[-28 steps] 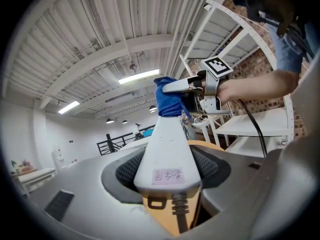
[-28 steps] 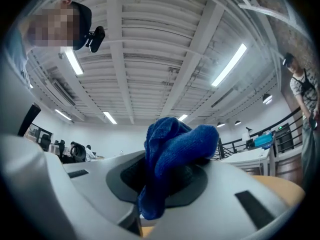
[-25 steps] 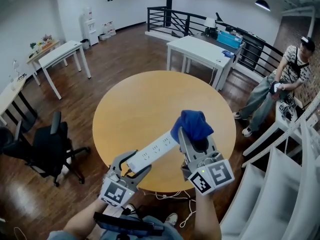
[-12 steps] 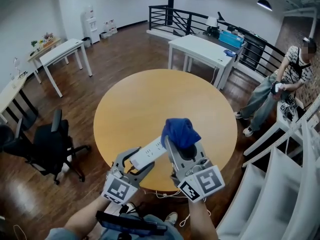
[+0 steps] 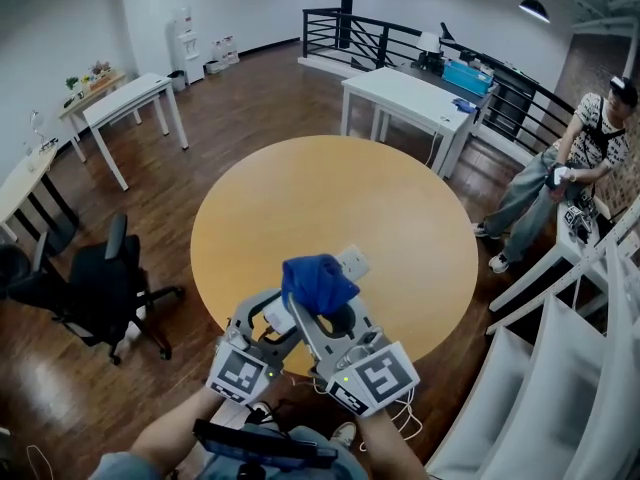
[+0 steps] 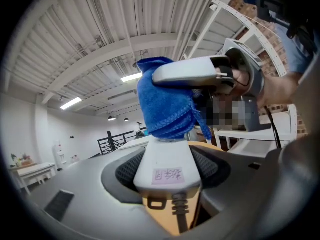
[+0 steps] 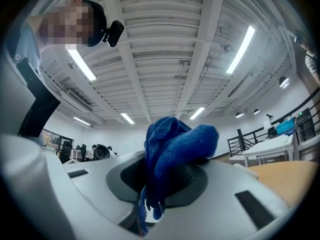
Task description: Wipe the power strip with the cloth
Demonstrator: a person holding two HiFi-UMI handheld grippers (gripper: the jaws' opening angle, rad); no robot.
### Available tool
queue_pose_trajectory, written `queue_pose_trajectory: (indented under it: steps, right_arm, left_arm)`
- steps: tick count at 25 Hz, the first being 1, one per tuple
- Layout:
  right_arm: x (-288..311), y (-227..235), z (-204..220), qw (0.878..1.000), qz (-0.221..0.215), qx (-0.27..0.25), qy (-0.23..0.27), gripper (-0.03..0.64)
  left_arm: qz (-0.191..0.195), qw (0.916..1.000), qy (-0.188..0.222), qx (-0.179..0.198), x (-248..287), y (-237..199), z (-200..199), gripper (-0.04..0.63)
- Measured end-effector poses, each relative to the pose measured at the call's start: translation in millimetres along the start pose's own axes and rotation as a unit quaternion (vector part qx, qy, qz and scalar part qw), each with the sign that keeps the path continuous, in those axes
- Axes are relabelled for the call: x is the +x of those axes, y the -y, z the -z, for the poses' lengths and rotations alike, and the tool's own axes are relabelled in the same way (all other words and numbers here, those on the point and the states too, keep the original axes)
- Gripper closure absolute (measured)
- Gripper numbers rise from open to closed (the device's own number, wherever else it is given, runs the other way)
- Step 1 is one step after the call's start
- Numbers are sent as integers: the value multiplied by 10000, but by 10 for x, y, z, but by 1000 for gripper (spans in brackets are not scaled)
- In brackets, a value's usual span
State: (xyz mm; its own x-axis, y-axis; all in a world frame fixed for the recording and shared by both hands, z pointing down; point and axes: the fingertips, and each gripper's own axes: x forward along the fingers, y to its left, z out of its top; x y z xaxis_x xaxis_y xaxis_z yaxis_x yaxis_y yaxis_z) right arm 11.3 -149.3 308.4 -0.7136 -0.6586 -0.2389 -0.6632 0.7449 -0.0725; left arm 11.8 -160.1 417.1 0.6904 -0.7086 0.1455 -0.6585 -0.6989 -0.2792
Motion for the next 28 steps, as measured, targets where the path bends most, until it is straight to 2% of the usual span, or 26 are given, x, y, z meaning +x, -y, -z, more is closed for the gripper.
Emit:
queue_pose_trajectory:
  steps: [5, 10, 15, 18, 22, 28]
  right_arm:
    - [80, -268, 112, 9993, -375, 72, -47, 549]
    - [98, -339, 112, 9988, -472, 105, -100, 549]
    - [-84, -104, -133, 9996, -109, -66, 248, 549]
    - [-188, 58, -184, 9995, 117, -61, 279, 549]
    - [-229, 101, -53, 9997, 202, -75, 109, 549]
    - [-240, 118, 20, 9997, 223, -58, 58, 549]
  left_arm:
    - [41, 9997, 133, 214, 15, -28, -5, 307]
    - [-58, 9995, 116, -275, -15, -83, -46, 307]
    - [-136, 9964, 210, -810, -74, -250, -42, 307]
    - [-198, 9939, 279, -1045, -101, -380, -45, 307]
    - [-208, 9921, 389, -1174, -153, -432, -84, 307]
    - [-157, 9920, 443, -1169, -180, -390, -142, 307]
